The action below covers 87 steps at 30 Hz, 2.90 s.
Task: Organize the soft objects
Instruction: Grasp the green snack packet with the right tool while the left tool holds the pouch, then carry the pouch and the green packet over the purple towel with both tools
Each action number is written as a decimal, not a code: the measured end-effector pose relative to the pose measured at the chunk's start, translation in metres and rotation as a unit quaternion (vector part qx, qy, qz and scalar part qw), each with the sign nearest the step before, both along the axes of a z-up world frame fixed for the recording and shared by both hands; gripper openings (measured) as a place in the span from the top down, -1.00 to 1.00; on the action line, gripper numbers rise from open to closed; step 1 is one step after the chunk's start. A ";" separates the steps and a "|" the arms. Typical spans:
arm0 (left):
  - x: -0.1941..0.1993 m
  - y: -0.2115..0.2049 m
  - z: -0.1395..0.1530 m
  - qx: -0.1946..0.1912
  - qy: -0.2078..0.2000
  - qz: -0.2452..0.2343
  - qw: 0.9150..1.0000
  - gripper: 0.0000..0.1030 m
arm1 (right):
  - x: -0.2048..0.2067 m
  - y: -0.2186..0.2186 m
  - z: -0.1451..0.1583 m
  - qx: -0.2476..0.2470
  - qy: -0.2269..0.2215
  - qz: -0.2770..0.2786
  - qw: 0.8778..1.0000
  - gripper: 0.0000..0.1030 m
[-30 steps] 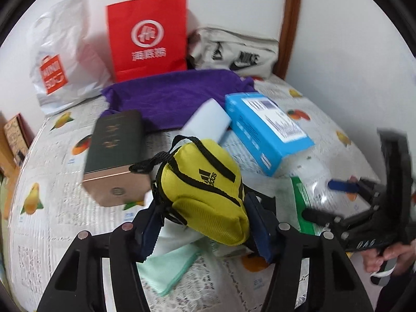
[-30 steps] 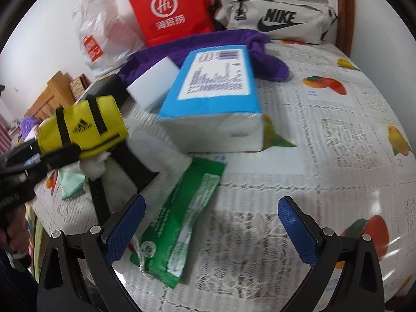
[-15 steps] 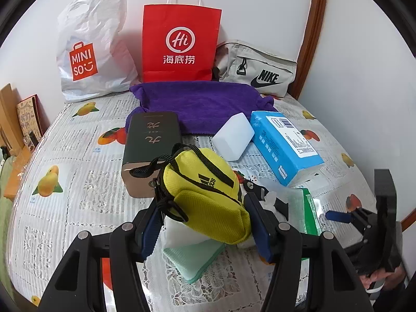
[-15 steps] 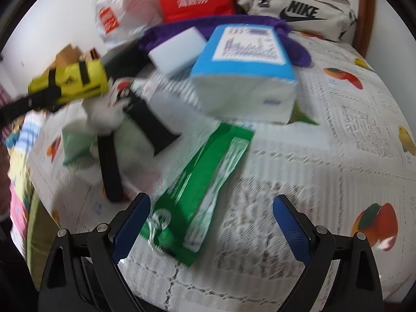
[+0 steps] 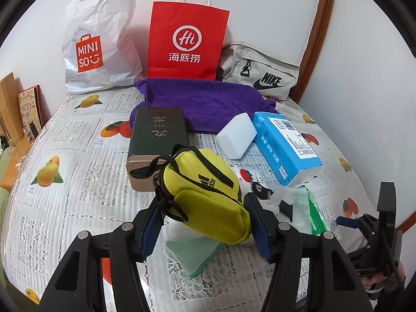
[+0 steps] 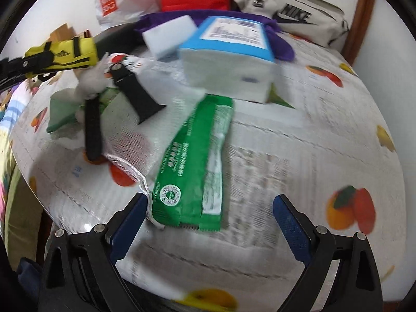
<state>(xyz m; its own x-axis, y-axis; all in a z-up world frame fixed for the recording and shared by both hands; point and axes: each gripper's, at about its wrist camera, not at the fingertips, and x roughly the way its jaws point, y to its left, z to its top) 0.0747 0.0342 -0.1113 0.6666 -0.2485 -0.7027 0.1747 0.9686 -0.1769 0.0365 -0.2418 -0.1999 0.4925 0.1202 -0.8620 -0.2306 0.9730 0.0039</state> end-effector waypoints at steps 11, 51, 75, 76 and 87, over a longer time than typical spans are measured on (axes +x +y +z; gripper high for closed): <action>0.004 0.002 -0.002 0.000 0.006 0.006 1.000 -0.15 | 0.022 -0.010 0.013 0.045 -0.022 -0.005 0.999 -0.84; 0.005 0.025 0.040 -0.027 -0.047 0.031 0.998 -0.07 | 0.029 -0.016 0.066 0.050 -0.095 -0.024 0.994 0.49; 0.096 0.029 0.057 -0.021 -0.019 0.072 0.997 -0.07 | 0.136 0.000 0.127 0.070 -0.135 0.003 0.988 0.49; 0.102 0.029 0.057 -0.022 -0.016 0.074 0.997 -0.07 | 0.140 0.001 0.128 0.071 -0.135 0.004 0.988 0.49; 0.170 0.028 0.045 -0.032 0.013 0.072 0.997 -0.07 | 0.213 0.008 0.121 0.073 -0.122 0.013 0.990 0.49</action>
